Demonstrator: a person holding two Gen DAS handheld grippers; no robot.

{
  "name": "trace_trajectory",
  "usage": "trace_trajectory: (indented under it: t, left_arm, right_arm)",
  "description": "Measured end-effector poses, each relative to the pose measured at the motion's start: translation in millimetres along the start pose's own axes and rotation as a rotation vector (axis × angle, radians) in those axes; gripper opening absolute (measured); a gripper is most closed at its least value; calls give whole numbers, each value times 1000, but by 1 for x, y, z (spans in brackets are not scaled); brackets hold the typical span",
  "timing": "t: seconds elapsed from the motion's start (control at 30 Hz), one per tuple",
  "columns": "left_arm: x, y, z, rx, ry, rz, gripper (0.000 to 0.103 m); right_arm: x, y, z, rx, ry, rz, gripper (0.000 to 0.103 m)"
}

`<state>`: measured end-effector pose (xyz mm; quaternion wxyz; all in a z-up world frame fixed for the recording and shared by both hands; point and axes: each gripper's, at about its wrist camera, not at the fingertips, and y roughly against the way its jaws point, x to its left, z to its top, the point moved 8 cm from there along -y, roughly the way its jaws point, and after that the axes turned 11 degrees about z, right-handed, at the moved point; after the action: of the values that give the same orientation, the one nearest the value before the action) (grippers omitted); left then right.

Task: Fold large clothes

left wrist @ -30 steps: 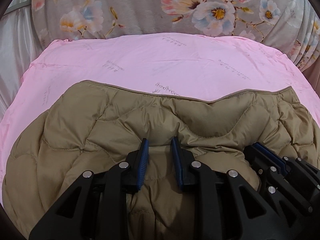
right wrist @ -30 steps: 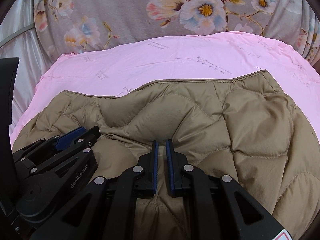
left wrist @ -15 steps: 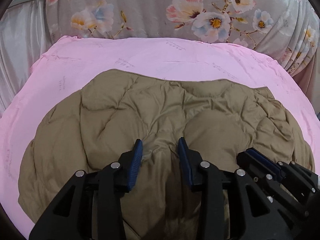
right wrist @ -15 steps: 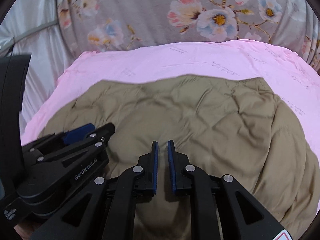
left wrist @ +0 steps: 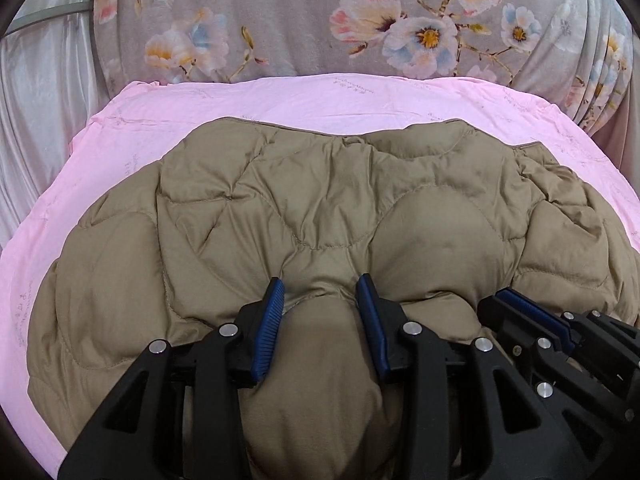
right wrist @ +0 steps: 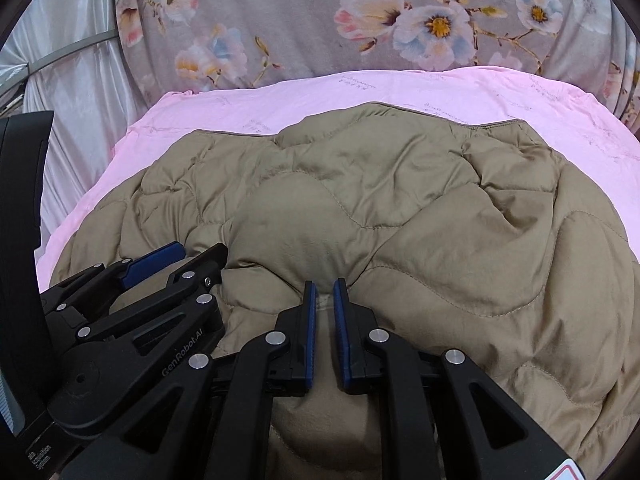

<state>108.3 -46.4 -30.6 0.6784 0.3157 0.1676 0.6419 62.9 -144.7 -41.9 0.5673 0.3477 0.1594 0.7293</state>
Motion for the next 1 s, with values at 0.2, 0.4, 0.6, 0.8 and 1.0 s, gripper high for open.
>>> trace_trajectory:
  t: [0.2, 0.4, 0.6, 0.8, 1.0]
  left_arm:
    - [39, 35, -9, 36, 147, -149, 52]
    - [137, 68, -33, 67, 330, -110, 77]
    - [193, 36, -69, 219, 565, -145, 81]
    - [180, 12, -66, 211, 641, -219, 98]
    - [167, 13, -37, 171, 616, -278, 45]
  right_arm:
    - [12, 10, 3, 24, 46, -38, 14]
    - [36, 23, 19, 12, 44, 35, 14]
    - [38, -3, 16, 68, 12, 25, 14]
    - [34, -9, 8, 72, 10, 25, 14]
    - [34, -14, 7, 66, 16, 5, 13]
